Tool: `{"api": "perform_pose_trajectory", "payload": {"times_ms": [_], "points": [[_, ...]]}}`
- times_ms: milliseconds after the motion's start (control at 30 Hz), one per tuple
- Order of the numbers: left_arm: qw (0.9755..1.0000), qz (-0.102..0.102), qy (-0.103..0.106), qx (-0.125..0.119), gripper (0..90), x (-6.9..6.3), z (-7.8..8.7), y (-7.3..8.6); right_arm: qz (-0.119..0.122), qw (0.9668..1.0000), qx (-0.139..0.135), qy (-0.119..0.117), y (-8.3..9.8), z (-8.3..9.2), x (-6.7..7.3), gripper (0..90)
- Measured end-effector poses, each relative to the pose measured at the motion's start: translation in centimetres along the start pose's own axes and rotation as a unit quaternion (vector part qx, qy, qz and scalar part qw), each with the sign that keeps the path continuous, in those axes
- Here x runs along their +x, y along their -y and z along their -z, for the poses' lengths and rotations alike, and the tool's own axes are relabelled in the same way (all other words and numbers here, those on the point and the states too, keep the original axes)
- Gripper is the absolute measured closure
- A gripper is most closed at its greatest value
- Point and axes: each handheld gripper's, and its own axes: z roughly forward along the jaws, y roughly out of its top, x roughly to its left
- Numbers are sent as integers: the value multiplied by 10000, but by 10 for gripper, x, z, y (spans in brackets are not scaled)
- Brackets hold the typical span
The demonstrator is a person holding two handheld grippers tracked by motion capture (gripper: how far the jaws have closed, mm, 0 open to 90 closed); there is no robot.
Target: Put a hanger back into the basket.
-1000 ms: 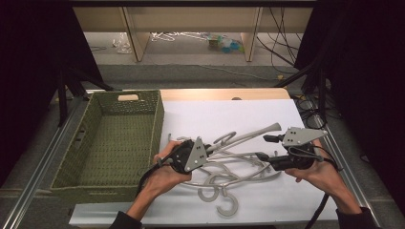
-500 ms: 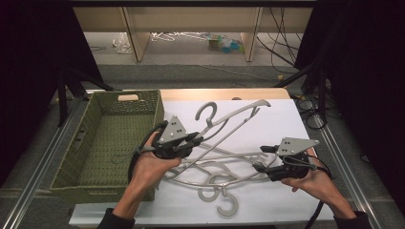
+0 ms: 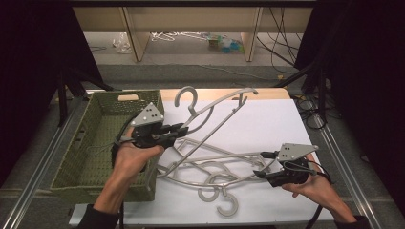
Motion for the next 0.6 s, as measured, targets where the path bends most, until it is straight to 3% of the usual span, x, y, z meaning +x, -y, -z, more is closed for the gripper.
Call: {"api": "perform_pose_trajectory", "payload": {"times_ms": [167,333,433,600], "points": [[9995,270,-20,-160,792,19,21,-4,-21,10000,12,-31,4,-1,2,313],[9991,301,-209,-237,793,34,40,-8,-27,10000,14,-49,5,-2,2,297],[9975,265,-633,-173,792,52,60,-10,-44,9999,76,-88,7,-4,2,286],[9959,165,-874,-187,792,69,76,-10,-83,9999,100,-113,9,-7,3,284]]}}
